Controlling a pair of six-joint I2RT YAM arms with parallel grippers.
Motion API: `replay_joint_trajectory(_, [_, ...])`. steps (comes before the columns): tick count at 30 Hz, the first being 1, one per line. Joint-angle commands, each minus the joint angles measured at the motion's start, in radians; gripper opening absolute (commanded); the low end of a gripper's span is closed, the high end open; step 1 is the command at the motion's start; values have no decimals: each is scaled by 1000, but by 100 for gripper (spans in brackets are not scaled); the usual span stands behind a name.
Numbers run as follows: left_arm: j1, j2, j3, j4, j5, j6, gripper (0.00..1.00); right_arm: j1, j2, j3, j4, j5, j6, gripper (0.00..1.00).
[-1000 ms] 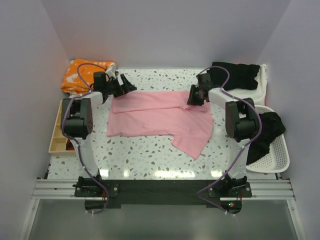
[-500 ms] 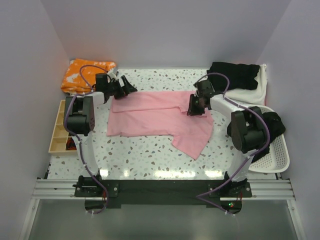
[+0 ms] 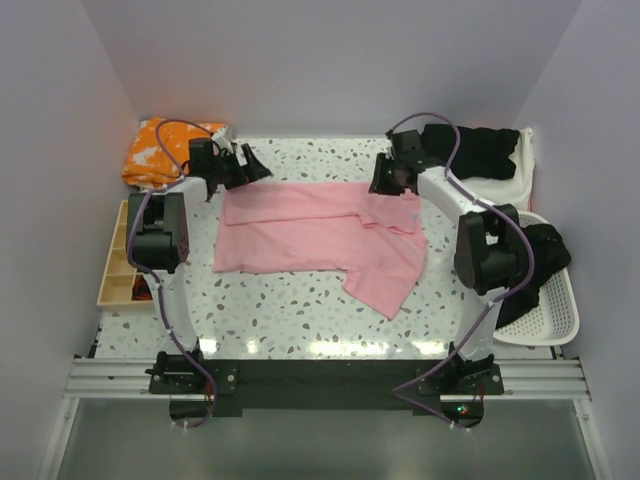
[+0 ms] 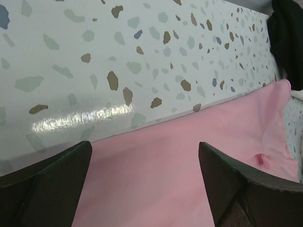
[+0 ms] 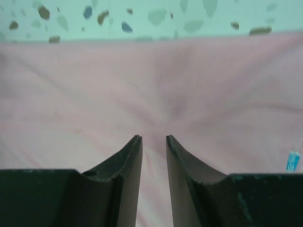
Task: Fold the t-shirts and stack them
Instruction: Fold the flattened tshirt in 1/3 of the way
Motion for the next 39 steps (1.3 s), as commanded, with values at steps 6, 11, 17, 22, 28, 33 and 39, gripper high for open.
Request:
replay_joint_trajectory(6, [19, 64, 162, -44, -34, 54, 100, -27, 297, 322, -28, 4, 34, 31])
replay_joint_trajectory(11, [24, 87, 181, -50, -23, 52, 100, -25, 361, 386, -58, 30, 32, 32])
replay_joint_trajectory(17, [24, 78, 192, -70, 6, 58, 100, -25, 452, 506, -135, 52, 11, 33])
replay_joint_trajectory(22, [18, -50, 144, -93, 19, 68, 100, -25, 478, 530, -89, 32, 0, 33])
replay_joint_trajectory(28, [3, -219, 25, -124, -20, 126, 100, -27, 440, 527, -26, 0, -23, 34])
replay_joint_trajectory(33, [-40, -241, -26, -274, -78, 170, 100, -28, 371, 500, -32, 9, -40, 35])
replay_joint_trajectory(39, [-82, -200, -72, -325, -225, 204, 100, -28, 226, 411, -17, -5, -40, 36])
